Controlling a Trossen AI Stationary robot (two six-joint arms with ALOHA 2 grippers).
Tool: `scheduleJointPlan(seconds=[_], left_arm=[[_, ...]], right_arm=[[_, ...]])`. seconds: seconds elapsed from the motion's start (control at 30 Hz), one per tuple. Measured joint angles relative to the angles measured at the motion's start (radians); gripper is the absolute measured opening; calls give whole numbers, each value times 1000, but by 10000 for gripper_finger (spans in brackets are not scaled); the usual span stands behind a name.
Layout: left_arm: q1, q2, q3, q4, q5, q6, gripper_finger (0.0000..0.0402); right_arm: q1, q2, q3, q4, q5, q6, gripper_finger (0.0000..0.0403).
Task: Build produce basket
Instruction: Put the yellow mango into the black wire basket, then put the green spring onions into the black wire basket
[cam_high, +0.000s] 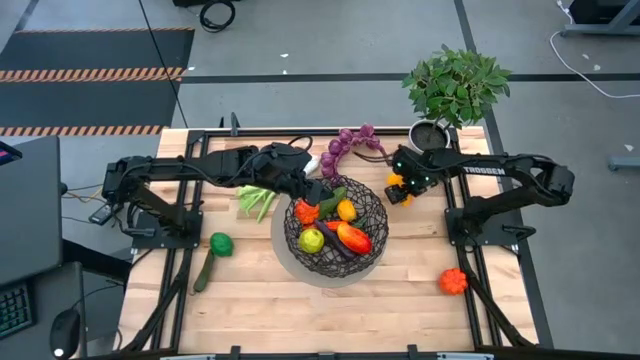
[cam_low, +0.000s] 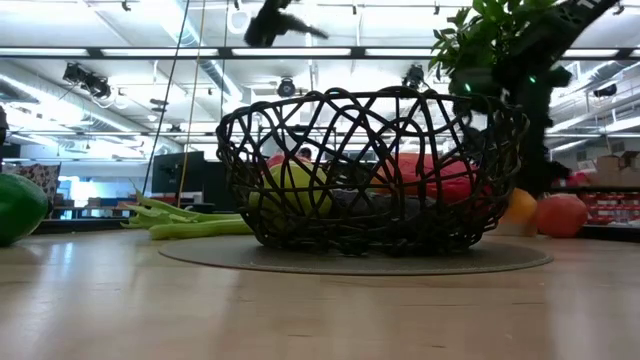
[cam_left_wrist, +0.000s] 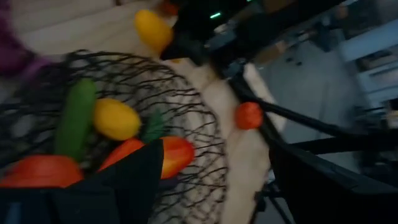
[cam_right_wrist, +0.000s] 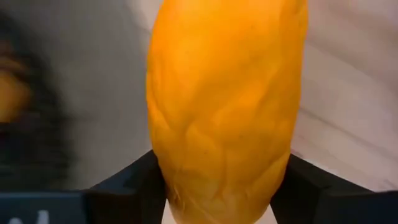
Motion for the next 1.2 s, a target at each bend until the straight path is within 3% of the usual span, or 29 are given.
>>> scheduleJointPlan(seconds=[0.17, 0.37, 0.53, 0.67, 0.8, 1.0, 1.2], left_arm=[[31, 0, 0, -104, -8, 66, 297], [46, 0, 0, -166, -16, 202, 297], [46, 0, 0, -211, -84, 286, 297], [68, 0, 0, -308, -185, 240, 297], [94, 0, 0, -382, -200, 175, 297], [86, -7, 0, -449, -198, 186, 297], [45, -23, -1, -643, -198, 167, 297]], right_arm=[[61, -18, 154, 6, -13, 1, 231], [132, -21, 381, -152, 34, -15, 227], [221, -21, 507, -147, -13, -12, 229], [297, -21, 523, -122, -28, 61, 230], [361, -7, 523, -115, -23, 155, 243], [436, 10, 523, -95, 20, 220, 298], [470, 10, 523, -96, 57, 260, 346]])
